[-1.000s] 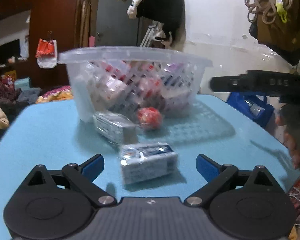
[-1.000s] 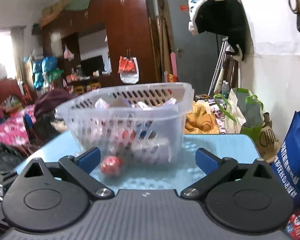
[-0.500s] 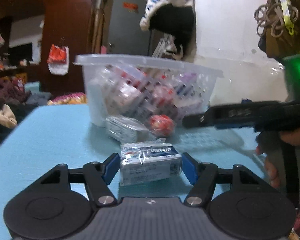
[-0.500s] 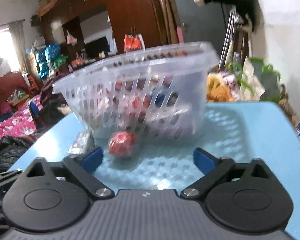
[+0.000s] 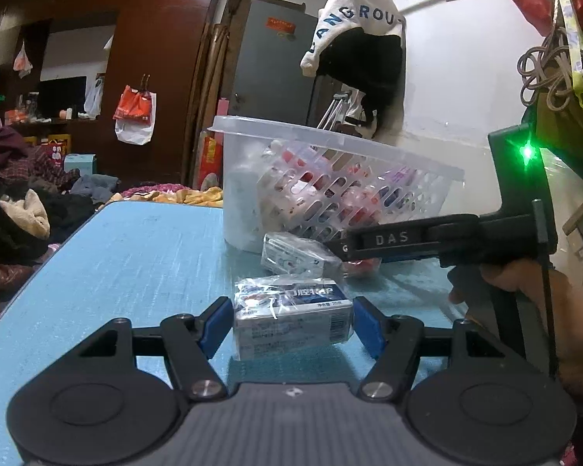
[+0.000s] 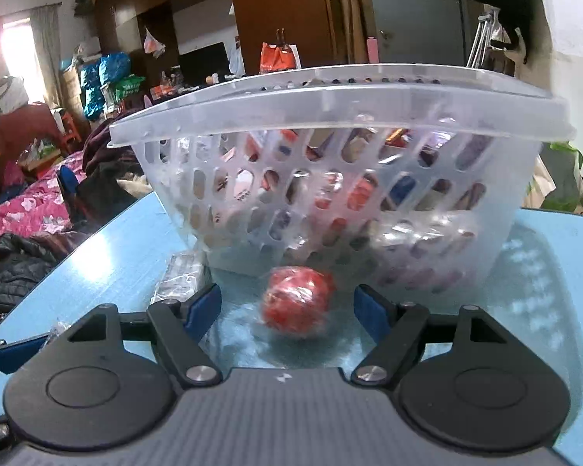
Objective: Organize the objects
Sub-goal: 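Grasp the clear-wrapped white box with left while right grasps the red ball pack, then lift both items over the basket and open both grippers, then grasp the clear-wrapped silver box with the left gripper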
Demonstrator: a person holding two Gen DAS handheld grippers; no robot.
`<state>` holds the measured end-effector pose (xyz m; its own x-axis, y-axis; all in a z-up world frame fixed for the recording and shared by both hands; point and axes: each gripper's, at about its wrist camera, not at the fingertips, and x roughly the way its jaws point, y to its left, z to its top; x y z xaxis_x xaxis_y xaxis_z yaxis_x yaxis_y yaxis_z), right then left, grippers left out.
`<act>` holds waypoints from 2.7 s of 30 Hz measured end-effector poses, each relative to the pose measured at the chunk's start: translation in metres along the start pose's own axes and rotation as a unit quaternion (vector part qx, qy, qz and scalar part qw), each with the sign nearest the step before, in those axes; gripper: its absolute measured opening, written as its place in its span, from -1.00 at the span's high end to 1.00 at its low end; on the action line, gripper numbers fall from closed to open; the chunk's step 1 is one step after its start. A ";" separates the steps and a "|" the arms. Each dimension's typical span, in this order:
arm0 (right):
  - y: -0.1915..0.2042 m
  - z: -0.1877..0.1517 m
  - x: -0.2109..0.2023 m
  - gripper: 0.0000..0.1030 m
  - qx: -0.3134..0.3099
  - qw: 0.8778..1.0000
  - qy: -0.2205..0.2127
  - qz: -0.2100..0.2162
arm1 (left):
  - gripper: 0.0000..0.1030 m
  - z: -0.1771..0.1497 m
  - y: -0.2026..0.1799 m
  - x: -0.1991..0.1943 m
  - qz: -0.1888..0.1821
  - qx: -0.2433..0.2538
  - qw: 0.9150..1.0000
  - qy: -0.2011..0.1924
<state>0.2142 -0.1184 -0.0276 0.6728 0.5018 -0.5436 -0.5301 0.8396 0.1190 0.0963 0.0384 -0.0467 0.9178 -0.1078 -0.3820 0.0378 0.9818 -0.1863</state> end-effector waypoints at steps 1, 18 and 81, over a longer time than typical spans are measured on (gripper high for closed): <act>0.001 0.000 0.000 -0.36 -0.002 1.000 0.000 -0.002 | -0.36 0.000 0.001 0.001 0.000 -0.001 1.000 0.000; -0.017 -0.024 -0.056 0.13 -0.032 0.999 -0.031 -0.021 | -0.36 -0.007 -0.007 -0.005 -0.023 0.021 0.999 -0.020; -0.055 0.013 -0.091 -1.00 -0.026 0.994 -0.093 -0.057 | -0.78 0.058 -0.017 0.090 -0.015 0.035 0.992 0.120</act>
<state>0.1893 -0.2076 0.0261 0.8112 0.4389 -0.3866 -0.4686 0.8832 0.0194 0.2011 0.0211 -0.0256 0.7954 -0.1627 -0.5838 0.0981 0.9851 -0.1409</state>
